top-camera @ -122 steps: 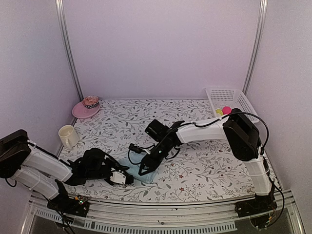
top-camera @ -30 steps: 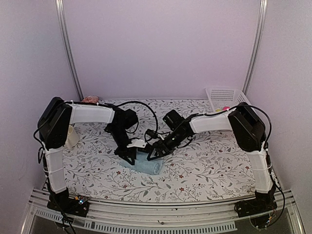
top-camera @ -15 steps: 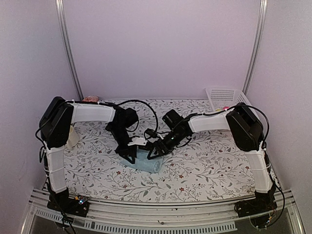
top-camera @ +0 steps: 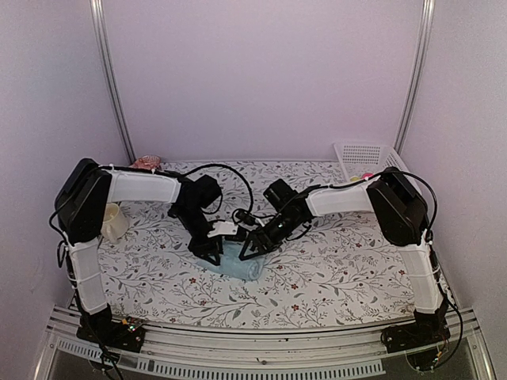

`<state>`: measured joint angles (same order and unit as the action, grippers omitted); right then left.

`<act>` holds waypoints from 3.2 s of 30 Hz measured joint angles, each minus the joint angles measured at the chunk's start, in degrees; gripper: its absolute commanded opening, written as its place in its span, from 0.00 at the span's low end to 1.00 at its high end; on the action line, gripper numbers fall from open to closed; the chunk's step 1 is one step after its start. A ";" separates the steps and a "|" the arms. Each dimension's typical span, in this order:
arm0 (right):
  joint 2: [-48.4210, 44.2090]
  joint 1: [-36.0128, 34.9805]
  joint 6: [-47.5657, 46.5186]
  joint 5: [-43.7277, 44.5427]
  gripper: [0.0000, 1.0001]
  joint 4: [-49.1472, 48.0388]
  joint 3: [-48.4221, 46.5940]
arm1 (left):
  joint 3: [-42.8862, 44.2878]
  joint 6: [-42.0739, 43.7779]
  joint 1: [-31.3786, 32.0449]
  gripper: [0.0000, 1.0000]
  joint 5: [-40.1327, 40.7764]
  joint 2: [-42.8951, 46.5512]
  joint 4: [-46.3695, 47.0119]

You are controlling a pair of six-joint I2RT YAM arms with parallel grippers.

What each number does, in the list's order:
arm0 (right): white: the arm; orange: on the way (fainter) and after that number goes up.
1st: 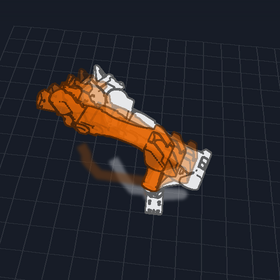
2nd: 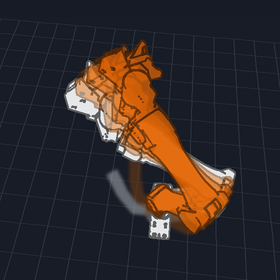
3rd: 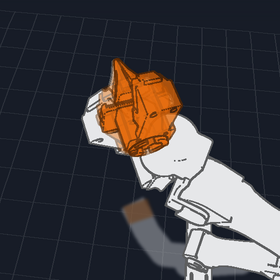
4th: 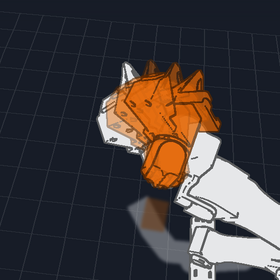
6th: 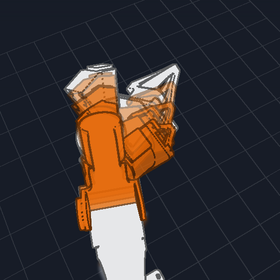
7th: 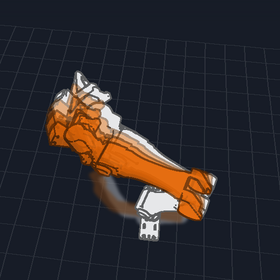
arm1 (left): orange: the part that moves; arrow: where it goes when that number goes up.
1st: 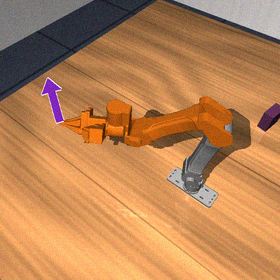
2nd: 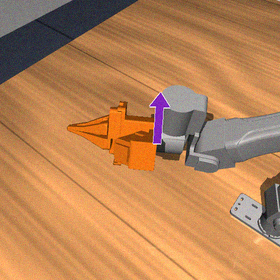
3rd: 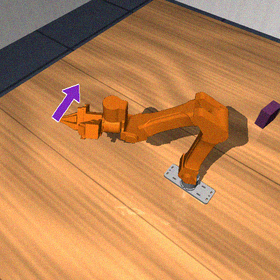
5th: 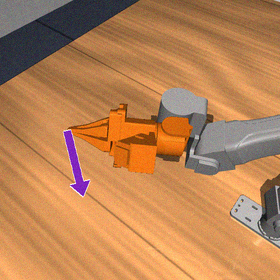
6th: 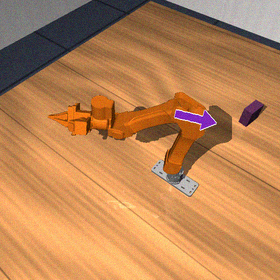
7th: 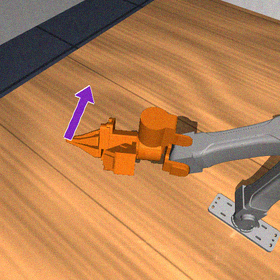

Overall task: Roll the towels
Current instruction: Pick up the towel from the center of the board, then place the towel in the bin.

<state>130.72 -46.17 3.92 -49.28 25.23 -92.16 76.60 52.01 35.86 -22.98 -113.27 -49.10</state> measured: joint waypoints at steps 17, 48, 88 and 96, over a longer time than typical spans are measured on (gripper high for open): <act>0.00 0.00 0.20 -2.21 0.74 -1.31 0.00 | -3.72 -6.78 -0.59 0.97 5.60 4.09 9.46; 2.89 -0.20 2.91 -6.36 0.24 -3.93 -0.07 | -3.58 -19.32 -0.11 0.97 10.49 5.49 19.28; -30.05 22.03 2.10 2.51 0.03 -2.80 15.96 | -28.79 -17.09 -18.58 0.97 -4.11 38.03 23.10; -33.16 39.26 -6.19 6.05 0.02 8.02 4.85 | -29.97 -16.09 -19.02 0.97 -7.91 38.71 22.93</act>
<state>97.56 -6.92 -2.26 -43.22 33.26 -87.31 46.63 35.92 16.84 -30.89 -74.56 -26.17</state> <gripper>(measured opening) 0.107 0.973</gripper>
